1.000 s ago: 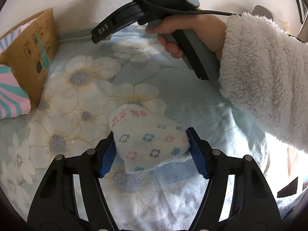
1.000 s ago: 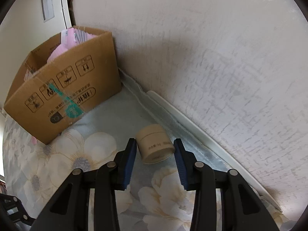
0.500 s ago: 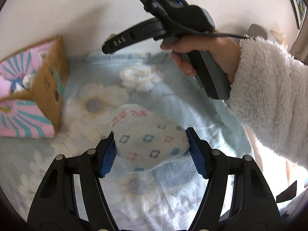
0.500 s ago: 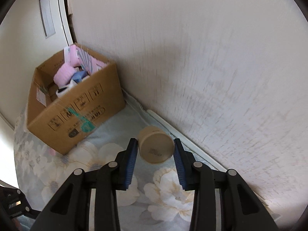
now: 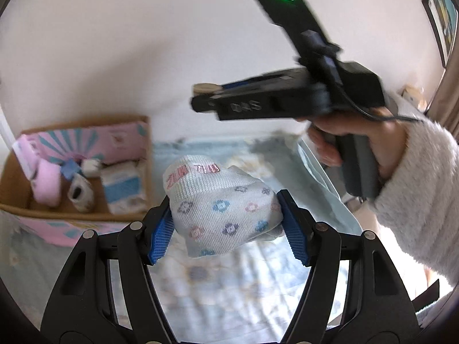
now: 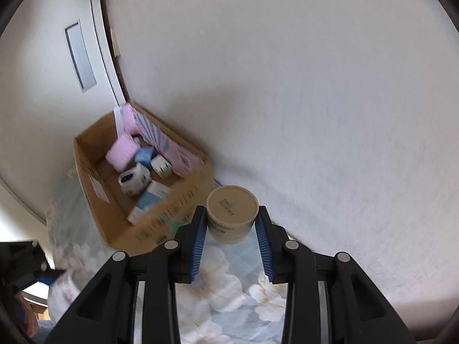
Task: Organize objects
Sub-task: 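Carry the baby sock and beige jar into the cardboard box and open both tools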
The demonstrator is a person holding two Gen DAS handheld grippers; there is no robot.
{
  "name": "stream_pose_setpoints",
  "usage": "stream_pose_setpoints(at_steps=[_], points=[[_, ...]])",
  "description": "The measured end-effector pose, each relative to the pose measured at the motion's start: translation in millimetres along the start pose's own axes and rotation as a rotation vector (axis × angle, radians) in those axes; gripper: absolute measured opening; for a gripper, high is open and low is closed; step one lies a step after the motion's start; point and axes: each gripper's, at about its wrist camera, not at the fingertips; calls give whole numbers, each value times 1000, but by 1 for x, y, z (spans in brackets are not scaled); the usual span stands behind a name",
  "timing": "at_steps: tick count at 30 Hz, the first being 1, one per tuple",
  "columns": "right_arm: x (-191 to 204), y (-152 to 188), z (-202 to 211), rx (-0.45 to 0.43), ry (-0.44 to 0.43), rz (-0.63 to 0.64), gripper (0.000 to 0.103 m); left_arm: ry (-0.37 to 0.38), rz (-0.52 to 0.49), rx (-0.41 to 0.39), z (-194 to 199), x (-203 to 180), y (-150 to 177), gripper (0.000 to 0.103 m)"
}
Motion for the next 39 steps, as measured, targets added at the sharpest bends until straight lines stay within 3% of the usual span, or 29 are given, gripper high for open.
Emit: stream_pose_setpoints(at_steps=[7,13,22,30,39], points=[[28,-44,12,-18,11,-40,32,-34,24,-36,32,77,-43,65],[62,-77,-4,-4,3,-100,32,-87,51,-28,38,165,-72,65],[105,-79,-60,94,41,-224,32,-158,118,24,17,282,-83,65],[121,-63,-97,173,103,-338,32,-176,129,96,-10,321,-71,65],[126,-51,-111,211,193,-374,32,-164,116,120,-7,325,-52,65]])
Point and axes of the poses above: each gripper's, at about its wrist camera, not at the fingertips, and z roughly against the way its jaws point, x to its left, y to its underside, and after that the axes turned 4 degrees about z, right-handed
